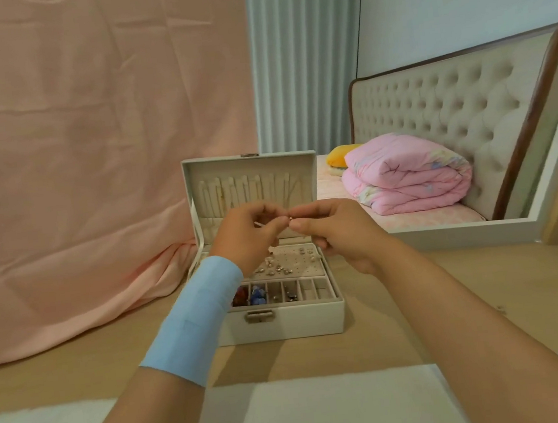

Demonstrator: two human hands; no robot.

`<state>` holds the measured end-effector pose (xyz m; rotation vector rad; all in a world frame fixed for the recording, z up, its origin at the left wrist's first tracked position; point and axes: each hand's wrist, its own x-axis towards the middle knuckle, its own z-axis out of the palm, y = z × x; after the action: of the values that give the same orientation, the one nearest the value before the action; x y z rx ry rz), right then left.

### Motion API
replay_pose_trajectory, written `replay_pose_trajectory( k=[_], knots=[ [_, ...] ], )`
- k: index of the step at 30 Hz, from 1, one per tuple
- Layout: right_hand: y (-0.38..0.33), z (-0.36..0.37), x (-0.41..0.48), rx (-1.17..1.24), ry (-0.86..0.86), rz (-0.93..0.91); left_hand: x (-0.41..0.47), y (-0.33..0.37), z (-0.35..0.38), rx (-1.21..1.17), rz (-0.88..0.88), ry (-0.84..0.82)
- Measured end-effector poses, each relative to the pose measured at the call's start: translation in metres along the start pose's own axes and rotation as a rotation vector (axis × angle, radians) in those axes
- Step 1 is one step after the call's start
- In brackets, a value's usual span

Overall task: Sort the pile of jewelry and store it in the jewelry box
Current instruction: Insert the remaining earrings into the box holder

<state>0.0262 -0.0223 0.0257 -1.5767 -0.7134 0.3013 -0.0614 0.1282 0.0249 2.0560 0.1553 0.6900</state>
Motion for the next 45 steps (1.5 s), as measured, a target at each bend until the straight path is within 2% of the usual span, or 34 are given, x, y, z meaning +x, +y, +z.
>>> replay_pose_trajectory(
  k=[7, 14, 21, 25, 30, 34, 37, 42, 45],
  knots=[
    [0.005, 0.013, 0.029, 0.004, -0.030, -0.010, 0.008, -0.014, -0.019, -0.099, -0.030, 0.008],
    [0.016, 0.014, 0.029, 0.086, -0.097, 0.050, 0.010, -0.027, -0.014, -0.095, -0.028, 0.006],
    [0.016, 0.018, 0.024, 0.077, -0.030, -0.013, 0.009, -0.029, -0.010, -0.098, -0.063, -0.024],
    [0.013, 0.015, 0.020, -0.071, -0.043, -0.089, 0.008, -0.027, -0.006, -0.049, -0.098, -0.068],
    [0.014, 0.007, 0.019, -0.379, -0.010, -0.270, 0.006, -0.024, -0.005, 0.027, -0.113, -0.145],
    [0.014, 0.002, 0.018, -0.399, -0.025, -0.299, 0.005, -0.021, -0.005, 0.071, -0.158, -0.183],
    [0.019, -0.003, 0.021, -0.483, -0.003, -0.266, 0.006, -0.021, -0.005, 0.039, -0.162, -0.132],
    [0.031, -0.010, 0.021, -0.838, -0.057, -0.094, 0.008, -0.027, -0.008, -0.007, -0.165, -0.024],
    [0.029, -0.005, 0.019, -0.887, -0.047, -0.116, 0.007, -0.028, -0.008, 0.021, -0.161, -0.016]
  ],
)
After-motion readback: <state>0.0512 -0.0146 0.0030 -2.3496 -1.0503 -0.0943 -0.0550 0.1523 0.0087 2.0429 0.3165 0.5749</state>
